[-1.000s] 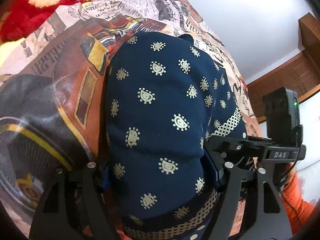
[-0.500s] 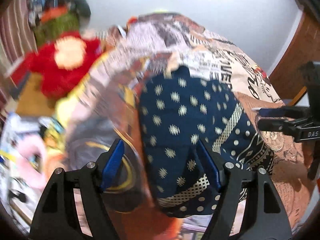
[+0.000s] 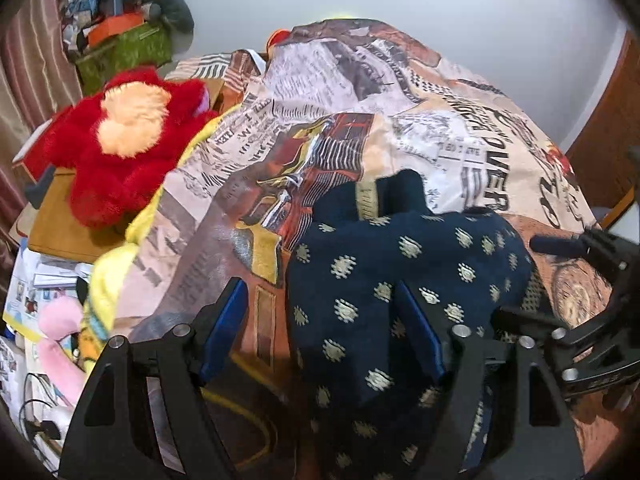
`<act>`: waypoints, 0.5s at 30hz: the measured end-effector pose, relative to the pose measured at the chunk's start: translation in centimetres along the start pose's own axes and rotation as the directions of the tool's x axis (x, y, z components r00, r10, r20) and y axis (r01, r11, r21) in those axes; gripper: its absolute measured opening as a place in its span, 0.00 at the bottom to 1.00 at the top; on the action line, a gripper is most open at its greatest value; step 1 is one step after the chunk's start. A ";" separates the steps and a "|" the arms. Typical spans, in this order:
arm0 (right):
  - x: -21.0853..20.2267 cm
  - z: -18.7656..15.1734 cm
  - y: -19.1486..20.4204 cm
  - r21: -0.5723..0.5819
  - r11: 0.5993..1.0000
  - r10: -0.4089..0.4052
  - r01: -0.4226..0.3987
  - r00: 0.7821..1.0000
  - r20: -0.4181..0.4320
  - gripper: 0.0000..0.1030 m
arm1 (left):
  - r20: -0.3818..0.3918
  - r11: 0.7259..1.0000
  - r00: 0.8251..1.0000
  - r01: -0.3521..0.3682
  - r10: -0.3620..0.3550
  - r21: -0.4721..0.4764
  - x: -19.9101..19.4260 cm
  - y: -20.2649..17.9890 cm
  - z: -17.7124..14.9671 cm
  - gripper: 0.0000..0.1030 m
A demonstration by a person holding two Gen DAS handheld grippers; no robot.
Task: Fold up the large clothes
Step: 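Lower the folded bundle onto the duvet and open both tools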
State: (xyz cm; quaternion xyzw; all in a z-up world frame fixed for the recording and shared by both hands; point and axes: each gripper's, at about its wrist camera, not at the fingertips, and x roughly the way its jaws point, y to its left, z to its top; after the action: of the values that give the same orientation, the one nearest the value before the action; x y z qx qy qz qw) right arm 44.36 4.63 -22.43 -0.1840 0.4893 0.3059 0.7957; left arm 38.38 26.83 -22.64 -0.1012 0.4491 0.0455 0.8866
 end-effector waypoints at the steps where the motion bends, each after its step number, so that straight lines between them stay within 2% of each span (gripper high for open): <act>1: 0.7 -0.4 -0.5 0.004 1.000 -0.011 0.011 1.000 -0.021 0.90 | 0.003 1.000 1.000 -0.006 0.006 0.000 0.5 0.1 0.0 0.84; 4: 2.2 -1.6 -2.5 0.049 0.998 0.032 -0.030 0.998 -0.054 0.90 | 0.024 0.997 0.998 -0.055 0.054 0.046 1.2 -0.4 -0.2 0.91; 9: 1.8 -3.1 -5.3 0.163 0.982 0.106 -0.093 0.991 -0.076 0.92 | 0.057 0.991 0.993 -0.106 0.101 0.085 0.3 -0.9 -0.8 0.92; 11: 0.9 -3.4 -5.4 0.162 0.984 0.094 -0.081 0.993 -0.073 0.92 | 0.058 0.988 0.991 -0.127 0.122 0.090 -0.4 -0.9 -1.2 0.91; 15: -1.6 -3.9 -3.9 0.080 0.996 0.030 -0.026 0.999 -0.044 0.92 | 0.059 0.986 0.990 -0.137 0.132 0.098 -2.2 -1.1 -2.2 0.88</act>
State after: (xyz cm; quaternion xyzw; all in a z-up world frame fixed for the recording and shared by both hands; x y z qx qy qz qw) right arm 43.83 -1.10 -22.81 -0.1524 0.5213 0.2931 0.7868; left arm 35.49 25.31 -21.97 -0.0242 0.4331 0.0848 0.8970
